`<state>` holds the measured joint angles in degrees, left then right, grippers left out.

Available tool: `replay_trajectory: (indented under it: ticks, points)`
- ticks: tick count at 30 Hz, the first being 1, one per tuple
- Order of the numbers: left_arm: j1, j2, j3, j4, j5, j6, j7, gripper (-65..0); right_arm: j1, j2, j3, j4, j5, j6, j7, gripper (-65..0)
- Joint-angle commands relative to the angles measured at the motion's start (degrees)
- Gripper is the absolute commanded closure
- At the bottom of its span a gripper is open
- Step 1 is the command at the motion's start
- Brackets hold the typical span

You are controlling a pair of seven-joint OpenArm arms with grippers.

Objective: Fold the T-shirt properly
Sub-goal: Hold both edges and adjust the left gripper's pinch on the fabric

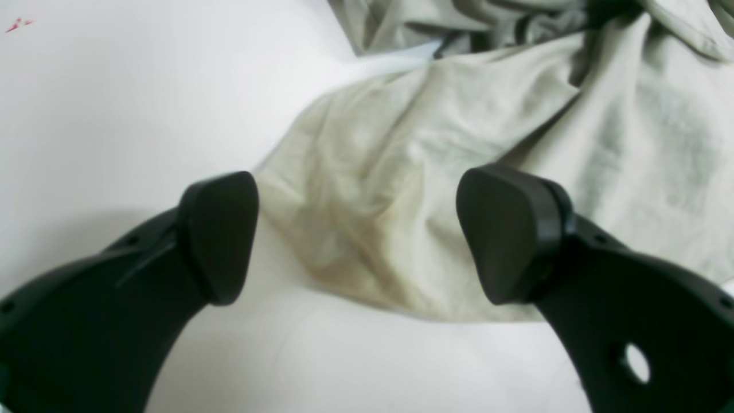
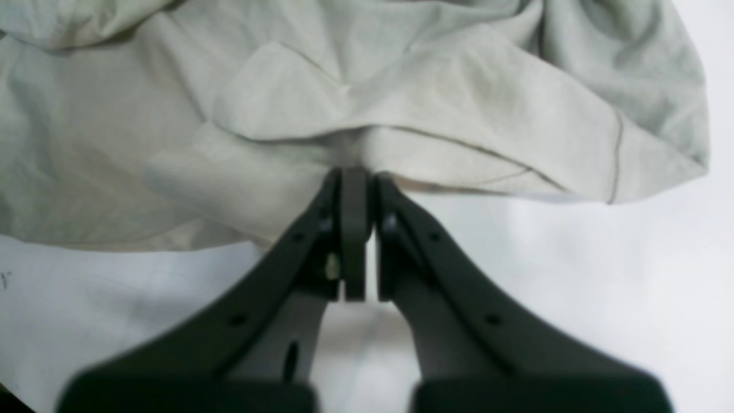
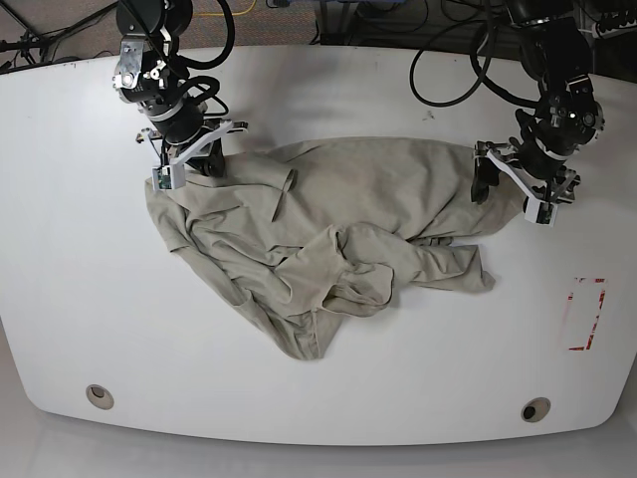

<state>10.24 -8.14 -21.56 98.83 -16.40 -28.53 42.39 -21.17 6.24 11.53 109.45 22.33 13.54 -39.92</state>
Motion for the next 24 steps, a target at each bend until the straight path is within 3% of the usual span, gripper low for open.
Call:
replay_trajectory:
  ticks: [1,24]
  points:
    - [-1.2,-0.6,0.3,-0.5,-0.3,-0.1,-1.0,-54.4,0.3,0.3,0.1,1.3,0.4,0.4,1.0,0.0]
    - [-6.1,-1.1,-0.7,-11.9,-0.2,0.2,-1.2,-51.8,0.0,0.3,0.0,1.3,0.4,0.5,1.0,0.0]
